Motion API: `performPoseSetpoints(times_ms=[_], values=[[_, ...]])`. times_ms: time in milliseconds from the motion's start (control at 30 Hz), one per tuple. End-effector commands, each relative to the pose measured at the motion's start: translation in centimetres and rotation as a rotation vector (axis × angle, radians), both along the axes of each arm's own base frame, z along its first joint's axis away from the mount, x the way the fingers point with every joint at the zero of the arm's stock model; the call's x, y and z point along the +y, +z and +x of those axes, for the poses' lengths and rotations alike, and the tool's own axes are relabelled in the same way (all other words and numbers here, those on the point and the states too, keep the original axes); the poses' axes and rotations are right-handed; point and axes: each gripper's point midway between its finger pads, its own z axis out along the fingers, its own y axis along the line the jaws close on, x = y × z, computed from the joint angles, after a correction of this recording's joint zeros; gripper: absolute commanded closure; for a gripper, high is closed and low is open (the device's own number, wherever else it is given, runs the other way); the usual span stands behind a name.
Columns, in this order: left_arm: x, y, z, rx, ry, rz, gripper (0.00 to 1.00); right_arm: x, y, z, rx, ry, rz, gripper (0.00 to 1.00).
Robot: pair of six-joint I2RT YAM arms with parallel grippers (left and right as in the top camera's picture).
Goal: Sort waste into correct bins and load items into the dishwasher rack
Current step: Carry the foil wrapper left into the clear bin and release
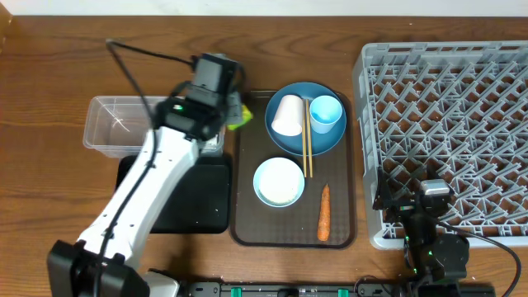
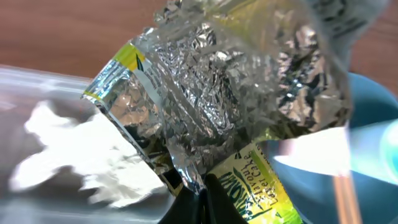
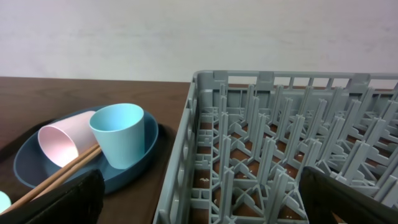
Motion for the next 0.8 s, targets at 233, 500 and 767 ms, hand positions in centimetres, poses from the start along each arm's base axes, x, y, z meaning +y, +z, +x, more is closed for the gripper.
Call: performPoseSetpoints(times_ms=[233,500,767], values=[[10.1,-2.2,0.1,0.094,0.322,0.01,0.94,0.7,-0.2,-0.1,0.007,0.025,0.009,0.01],[11.8,-3.6,0.2,0.135,0.37,-0.002,0.94,0.6,-0.2,-0.1,0.007,0.025,0.009,0.01],[11.8,-6.4,0.7,0.199,0.37,0.012,0.92,0.6,-0.2,-0.1,0.007,0.025,0.009,0.01]])
